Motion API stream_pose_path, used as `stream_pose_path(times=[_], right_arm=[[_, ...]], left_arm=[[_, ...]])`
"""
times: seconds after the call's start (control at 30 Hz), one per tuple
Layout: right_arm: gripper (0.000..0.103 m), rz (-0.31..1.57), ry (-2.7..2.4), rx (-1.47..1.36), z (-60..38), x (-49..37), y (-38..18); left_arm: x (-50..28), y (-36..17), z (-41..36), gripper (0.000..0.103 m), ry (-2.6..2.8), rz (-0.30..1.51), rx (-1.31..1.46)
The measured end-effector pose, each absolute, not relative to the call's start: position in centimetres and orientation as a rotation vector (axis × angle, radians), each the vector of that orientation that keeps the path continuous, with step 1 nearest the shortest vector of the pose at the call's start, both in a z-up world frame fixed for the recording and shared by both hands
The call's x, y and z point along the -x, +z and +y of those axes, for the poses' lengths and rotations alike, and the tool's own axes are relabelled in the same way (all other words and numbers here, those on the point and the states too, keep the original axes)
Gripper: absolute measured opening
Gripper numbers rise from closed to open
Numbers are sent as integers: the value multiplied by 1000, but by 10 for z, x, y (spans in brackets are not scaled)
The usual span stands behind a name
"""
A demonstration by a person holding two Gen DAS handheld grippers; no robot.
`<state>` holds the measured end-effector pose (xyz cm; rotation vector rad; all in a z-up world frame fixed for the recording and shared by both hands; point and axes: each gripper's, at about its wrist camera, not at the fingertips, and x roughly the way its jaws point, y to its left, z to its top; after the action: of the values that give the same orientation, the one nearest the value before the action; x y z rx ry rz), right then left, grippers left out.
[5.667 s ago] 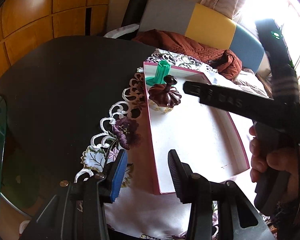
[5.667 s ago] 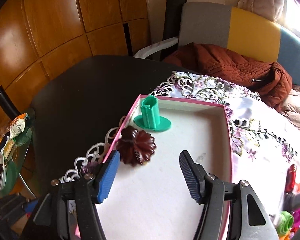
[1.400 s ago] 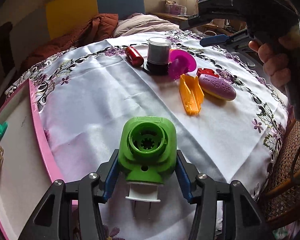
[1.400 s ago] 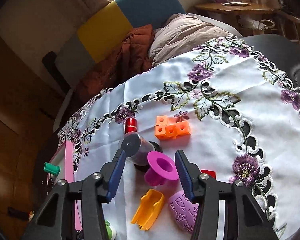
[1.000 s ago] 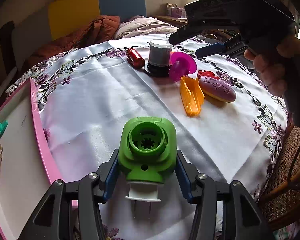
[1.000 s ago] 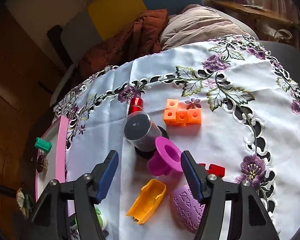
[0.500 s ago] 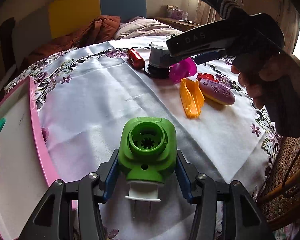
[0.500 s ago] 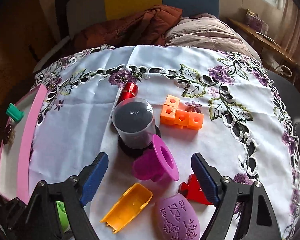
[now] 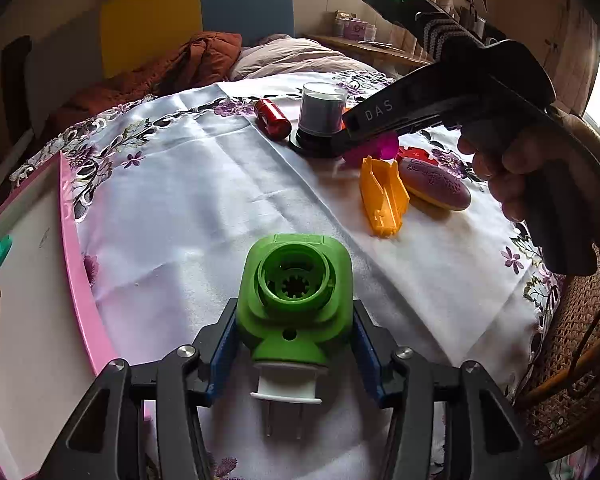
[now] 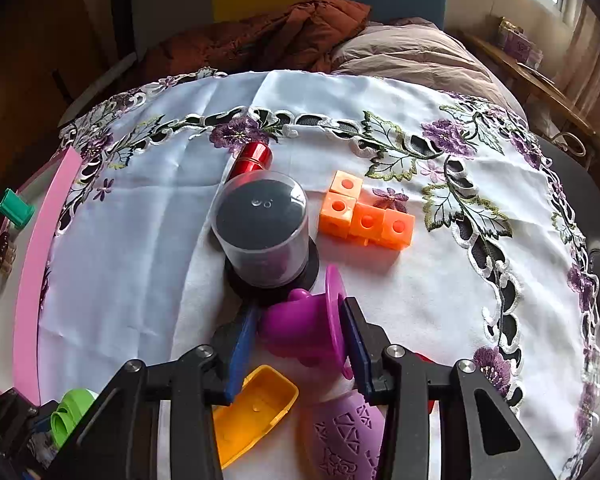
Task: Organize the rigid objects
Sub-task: 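Lift the green freshener with the left tool while the right tool reaches toward the magenta cup, then lower the freshener into the tray and open the left tool while the right tool grasps the magenta cup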
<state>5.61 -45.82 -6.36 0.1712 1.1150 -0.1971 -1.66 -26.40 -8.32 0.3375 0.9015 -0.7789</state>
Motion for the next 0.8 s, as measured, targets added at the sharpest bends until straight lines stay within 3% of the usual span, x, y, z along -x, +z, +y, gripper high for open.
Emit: stream_pose_path(times=[0.47,0.8], right_arm=[[44,1114,-205,-133,-454,-56,-64],[43,1113,-216,-93,-450,-56,-64]], left_arm=[[27,-56,-250,52,-804,870,-296],[5,-7,-193,53,-728,866,-76]])
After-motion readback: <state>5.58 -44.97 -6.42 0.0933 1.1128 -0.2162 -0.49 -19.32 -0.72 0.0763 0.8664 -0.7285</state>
